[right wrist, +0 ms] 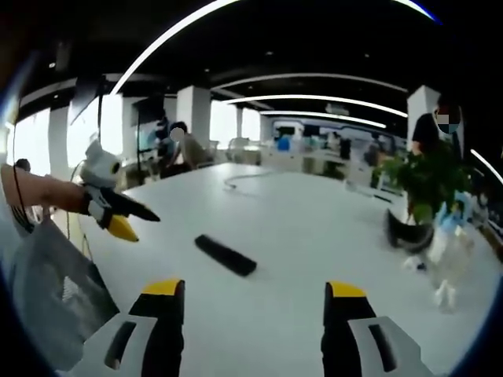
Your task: Press the specified remote control buttons in sequence, fully releasing each button before pressing the next.
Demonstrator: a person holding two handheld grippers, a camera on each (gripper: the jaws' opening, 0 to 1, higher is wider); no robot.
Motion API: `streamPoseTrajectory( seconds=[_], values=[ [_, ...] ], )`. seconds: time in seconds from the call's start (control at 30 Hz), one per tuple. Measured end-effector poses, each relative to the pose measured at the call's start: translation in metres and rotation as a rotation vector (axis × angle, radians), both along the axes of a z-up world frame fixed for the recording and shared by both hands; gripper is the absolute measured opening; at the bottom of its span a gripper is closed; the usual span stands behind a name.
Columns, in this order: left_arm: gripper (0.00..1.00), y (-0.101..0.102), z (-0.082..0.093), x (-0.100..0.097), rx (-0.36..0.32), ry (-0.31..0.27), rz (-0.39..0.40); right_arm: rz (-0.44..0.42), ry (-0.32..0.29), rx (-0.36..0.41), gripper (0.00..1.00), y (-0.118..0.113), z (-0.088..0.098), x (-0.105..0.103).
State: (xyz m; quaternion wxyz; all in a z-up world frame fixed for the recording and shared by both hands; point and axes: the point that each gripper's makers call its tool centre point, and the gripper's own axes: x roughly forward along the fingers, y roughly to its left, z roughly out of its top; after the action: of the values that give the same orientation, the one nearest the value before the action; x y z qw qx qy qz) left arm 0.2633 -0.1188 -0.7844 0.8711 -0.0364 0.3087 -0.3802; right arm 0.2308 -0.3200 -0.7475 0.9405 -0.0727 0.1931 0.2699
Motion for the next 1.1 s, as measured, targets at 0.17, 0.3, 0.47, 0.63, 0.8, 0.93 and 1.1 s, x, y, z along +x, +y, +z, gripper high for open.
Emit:
streamPoseTrajectory(
  seconds=[0.17,0.3,0.47,0.63,0.8,0.93,1.1],
  values=[
    [0.94,-0.007,0.000,0.006,-0.009,0.008,-0.022,-0.011,-0.001,-0.004,0.69,-0.002,0.000,0.001],
    [0.94,-0.014,0.001,0.009,-0.032,0.017,-0.029,-0.018,-0.001,0.007,0.68,-0.003,0.001,0.001],
    [0.94,-0.018,-0.004,0.012,-0.009,0.015,-0.048,-0.017,0.001,0.000,0.68,-0.004,0.000,0.001],
    [0.93,-0.022,-0.004,0.016,-0.039,0.032,-0.050,-0.018,0.003,0.000,0.68,-0.004,0.000,0.001],
    [0.93,-0.025,-0.009,0.019,-0.010,0.030,-0.070,-0.016,0.006,-0.001,0.67,-0.004,-0.001,0.001],
    [0.93,-0.026,-0.011,0.023,0.004,0.028,-0.078,-0.014,0.010,-0.004,0.67,-0.004,-0.002,0.000],
    [0.91,-0.030,-0.012,0.028,0.043,0.013,-0.118,-0.012,0.005,-0.014,0.67,-0.004,-0.002,0.001]
  ],
)
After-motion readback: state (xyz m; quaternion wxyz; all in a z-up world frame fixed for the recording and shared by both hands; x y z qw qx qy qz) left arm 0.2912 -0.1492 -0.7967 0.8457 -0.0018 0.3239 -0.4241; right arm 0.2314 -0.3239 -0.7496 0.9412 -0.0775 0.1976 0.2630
